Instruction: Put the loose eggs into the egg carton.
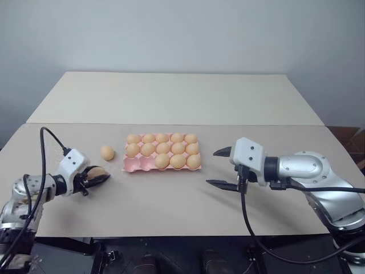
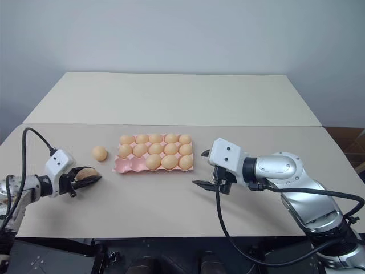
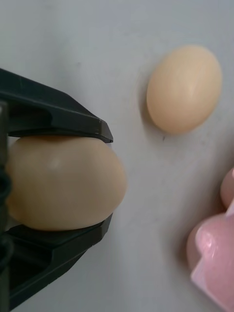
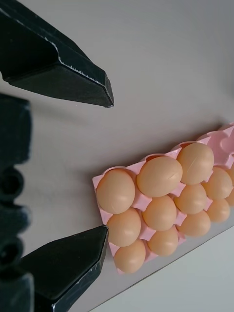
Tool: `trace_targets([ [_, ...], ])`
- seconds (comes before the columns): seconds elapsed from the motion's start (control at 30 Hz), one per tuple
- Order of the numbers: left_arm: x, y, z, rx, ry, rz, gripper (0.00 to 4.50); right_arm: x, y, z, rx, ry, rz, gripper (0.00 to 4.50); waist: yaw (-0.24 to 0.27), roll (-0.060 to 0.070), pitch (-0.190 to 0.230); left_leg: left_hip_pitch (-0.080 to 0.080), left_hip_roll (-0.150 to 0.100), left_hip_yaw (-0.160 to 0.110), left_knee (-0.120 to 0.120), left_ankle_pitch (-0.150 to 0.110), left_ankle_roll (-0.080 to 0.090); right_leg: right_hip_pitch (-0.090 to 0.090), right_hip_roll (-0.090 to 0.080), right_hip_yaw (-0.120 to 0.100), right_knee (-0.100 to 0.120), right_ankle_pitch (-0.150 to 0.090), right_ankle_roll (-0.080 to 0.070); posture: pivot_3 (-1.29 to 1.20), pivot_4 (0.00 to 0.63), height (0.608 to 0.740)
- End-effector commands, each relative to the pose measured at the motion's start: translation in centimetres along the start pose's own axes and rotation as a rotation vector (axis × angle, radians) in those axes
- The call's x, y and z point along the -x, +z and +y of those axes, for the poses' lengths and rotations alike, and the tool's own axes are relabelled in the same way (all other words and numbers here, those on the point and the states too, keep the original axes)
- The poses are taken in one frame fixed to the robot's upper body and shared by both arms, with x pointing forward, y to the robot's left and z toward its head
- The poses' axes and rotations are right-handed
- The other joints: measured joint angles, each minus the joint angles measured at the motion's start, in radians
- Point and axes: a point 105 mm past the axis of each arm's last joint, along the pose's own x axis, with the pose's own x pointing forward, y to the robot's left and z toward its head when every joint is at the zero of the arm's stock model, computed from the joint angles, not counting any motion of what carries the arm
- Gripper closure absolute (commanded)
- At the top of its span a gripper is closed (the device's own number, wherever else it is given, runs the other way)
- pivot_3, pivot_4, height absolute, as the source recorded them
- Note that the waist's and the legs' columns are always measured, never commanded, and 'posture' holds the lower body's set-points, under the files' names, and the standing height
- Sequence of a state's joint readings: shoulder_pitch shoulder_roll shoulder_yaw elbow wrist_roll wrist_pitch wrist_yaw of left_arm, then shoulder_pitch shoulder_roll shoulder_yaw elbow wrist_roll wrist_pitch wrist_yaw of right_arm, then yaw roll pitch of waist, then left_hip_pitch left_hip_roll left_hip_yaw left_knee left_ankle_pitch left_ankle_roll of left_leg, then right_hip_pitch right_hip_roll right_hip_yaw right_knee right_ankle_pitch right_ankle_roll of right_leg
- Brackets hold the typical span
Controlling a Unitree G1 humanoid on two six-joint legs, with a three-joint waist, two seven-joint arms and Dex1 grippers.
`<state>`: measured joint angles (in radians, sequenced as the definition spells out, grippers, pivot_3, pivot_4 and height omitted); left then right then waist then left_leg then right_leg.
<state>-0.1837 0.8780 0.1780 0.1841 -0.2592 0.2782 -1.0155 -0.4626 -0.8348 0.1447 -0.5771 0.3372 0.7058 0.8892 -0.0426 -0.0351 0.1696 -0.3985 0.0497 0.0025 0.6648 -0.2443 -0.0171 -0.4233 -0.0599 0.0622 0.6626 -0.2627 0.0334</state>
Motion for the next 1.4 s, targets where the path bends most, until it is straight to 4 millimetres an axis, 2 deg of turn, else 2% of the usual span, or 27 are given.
trace_targets([
  [0.03,1.1,3.6,-1.2,-0.048,-0.072,-0.142,2.71,0.5,0.9,-0.4,0.039,-0.028,-0.022,0.00,0.001,0.000,0.000,0.000,0.000,0.000,0.000,0.000,0.000,0.000,0.000,0.000,0.000,0.000,0.000,0.00,0.150,0.740],
  [0.17,1.3,7.2,-3.3,-0.090,-0.186,-0.302,2.71,0.4,1.0,-0.5,0.041,-0.033,-0.024,0.00,0.012,0.000,0.000,0.000,0.000,0.000,0.000,0.000,0.000,0.000,0.000,-0.001,0.000,0.000,0.000,0.00,0.150,0.740],
  [0.27,0.5,8.7,-3.8,-0.096,-0.227,-0.361,2.71,0.3,1.2,-0.6,0.044,-0.041,-0.032,0.00,0.018,0.000,0.000,0.000,0.000,0.000,0.000,0.000,0.000,0.001,0.000,-0.001,0.000,0.000,0.000,0.00,0.150,0.740],
  [0.57,-3.1,10.0,-4.0,-0.142,-0.309,-0.374,2.71,0.5,2.1,-0.9,0.052,-0.091,-0.055,0.00,0.024,0.000,0.000,-0.001,0.000,0.000,0.001,0.000,0.000,0.000,0.000,-0.001,0.000,0.000,0.000,0.00,0.150,0.740],
  [0.73,-5.2,10.6,-4.0,-0.169,-0.342,-0.369,2.71,0.9,2.5,0.4,0.059,-0.063,-0.061,0.00,0.030,0.000,0.000,-0.001,0.000,-0.001,0.003,0.000,0.000,0.001,0.001,-0.001,0.000,0.000,0.000,0.00,0.150,0.740],
  [1.0,-6.6,11.5,-4.3,-0.195,-0.397,-0.397,2.71,0.9,2.3,0.7,0.046,-0.083,-0.044,0.00,0.026,0.000,0.000,-0.002,0.000,-0.002,0.004,0.000,0.000,0.001,0.001,-0.001,0.000,0.000,0.000,0.00,0.150,0.740],
  [1.2,-6.8,11.5,-4.2,-0.232,-0.402,-0.403,0.82,1.0,2.1,0.6,0.032,-0.112,-0.038,0.00,0.026,0.000,0.000,-0.002,0.000,-0.002,0.005,0.000,0.000,0.001,0.001,-0.001,0.000,0.000,0.000,0.00,0.150,0.740],
  [1.4,-5.8,11.7,-3.4,-0.240,-0.369,-0.432,0.82,0.9,1.9,0.7,0.027,-0.119,-0.035,0.00,0.027,0.000,0.000,-0.002,0.000,-0.002,0.005,0.000,0.000,0.001,0.001,-0.001,0.000,0.000,0.000,0.00,0.150,0.740],
])
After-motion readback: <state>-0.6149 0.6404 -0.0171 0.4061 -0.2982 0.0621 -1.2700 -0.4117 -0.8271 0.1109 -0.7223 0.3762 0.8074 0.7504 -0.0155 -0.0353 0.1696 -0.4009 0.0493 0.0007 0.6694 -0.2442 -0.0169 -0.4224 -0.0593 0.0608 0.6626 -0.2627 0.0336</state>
